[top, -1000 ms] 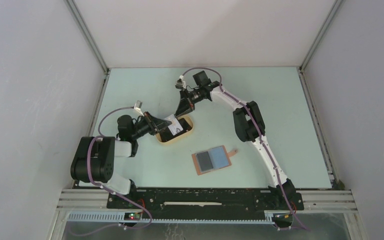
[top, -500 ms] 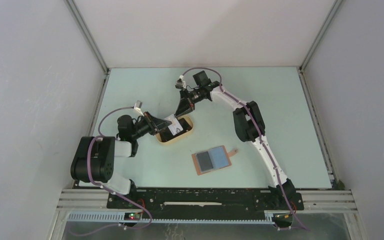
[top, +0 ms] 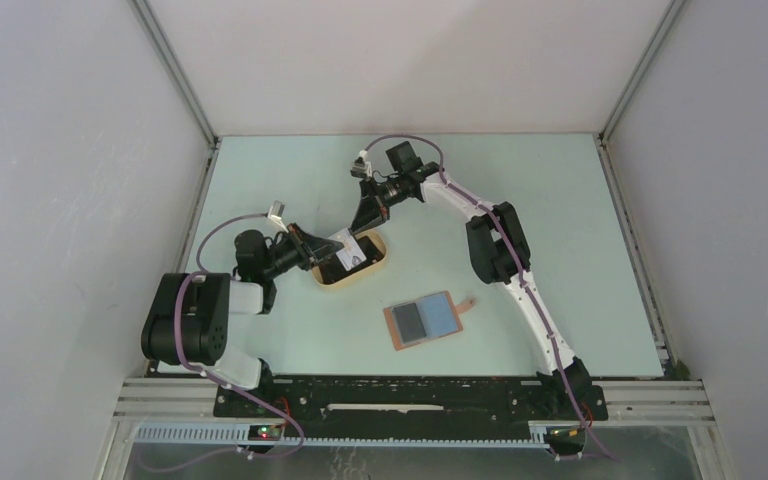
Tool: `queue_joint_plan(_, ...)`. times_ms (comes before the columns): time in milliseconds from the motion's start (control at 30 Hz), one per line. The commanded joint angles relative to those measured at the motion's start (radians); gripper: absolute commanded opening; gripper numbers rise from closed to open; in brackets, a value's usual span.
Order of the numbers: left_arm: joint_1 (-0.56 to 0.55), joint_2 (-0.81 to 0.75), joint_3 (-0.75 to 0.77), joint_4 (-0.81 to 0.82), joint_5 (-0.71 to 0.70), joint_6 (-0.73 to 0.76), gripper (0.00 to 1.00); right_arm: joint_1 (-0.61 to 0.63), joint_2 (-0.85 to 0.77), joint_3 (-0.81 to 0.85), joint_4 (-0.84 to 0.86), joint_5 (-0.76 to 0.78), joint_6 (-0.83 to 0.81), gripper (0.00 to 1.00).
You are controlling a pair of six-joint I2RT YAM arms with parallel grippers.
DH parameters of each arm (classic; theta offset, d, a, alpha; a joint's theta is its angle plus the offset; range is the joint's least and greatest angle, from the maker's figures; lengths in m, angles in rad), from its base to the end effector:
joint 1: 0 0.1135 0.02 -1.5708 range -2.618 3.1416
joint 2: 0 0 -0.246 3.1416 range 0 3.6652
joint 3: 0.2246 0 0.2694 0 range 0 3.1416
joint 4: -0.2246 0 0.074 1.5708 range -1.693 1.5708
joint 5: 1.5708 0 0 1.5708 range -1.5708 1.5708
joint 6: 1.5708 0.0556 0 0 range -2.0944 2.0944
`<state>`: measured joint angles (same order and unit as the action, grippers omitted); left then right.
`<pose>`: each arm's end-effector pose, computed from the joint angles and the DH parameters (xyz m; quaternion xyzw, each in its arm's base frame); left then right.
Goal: Put the credit cards into the card holder
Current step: Place the credit card in the storage box.
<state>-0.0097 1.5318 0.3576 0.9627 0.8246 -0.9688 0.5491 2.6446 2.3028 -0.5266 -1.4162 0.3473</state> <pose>0.2760 -0.0435 0.1168 -0.1053 0.7484 -0.5457 0.3618 0.4466 0.3376 0.1363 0.2945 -0.6871 -0.6636 0.0291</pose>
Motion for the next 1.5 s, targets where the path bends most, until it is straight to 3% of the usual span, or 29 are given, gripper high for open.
queue_joint_plan(0, 0.007, 0.008, 0.044, 0.031, 0.02, 0.001, 0.0, -0.008, -0.001, 0.038, 0.019, -0.033, 0.018, 0.2)
queue_joint_plan(567, 0.007, 0.023, 0.043, 0.074, 0.039, -0.018, 0.0, -0.016, 0.015, 0.036, 0.057, -0.059, 0.037, 0.21)
queue_joint_plan(1133, 0.007, 0.025, 0.045, 0.067, 0.025, -0.024, 0.03, -0.021, 0.024, 0.038, 0.091, -0.086, 0.039, 0.02)
queue_joint_plan(1233, 0.036, 0.015, 0.058, 0.004, 0.004, -0.008, 0.07, -0.02, 0.038, 0.057, 0.106, -0.079, 0.04, 0.0)
queue_joint_plan(1467, 0.038, -0.046, 0.127, -0.311, -0.072, 0.138, 0.14, -0.017, 0.074, 0.102, 0.126, -0.057, 0.056, 0.0)
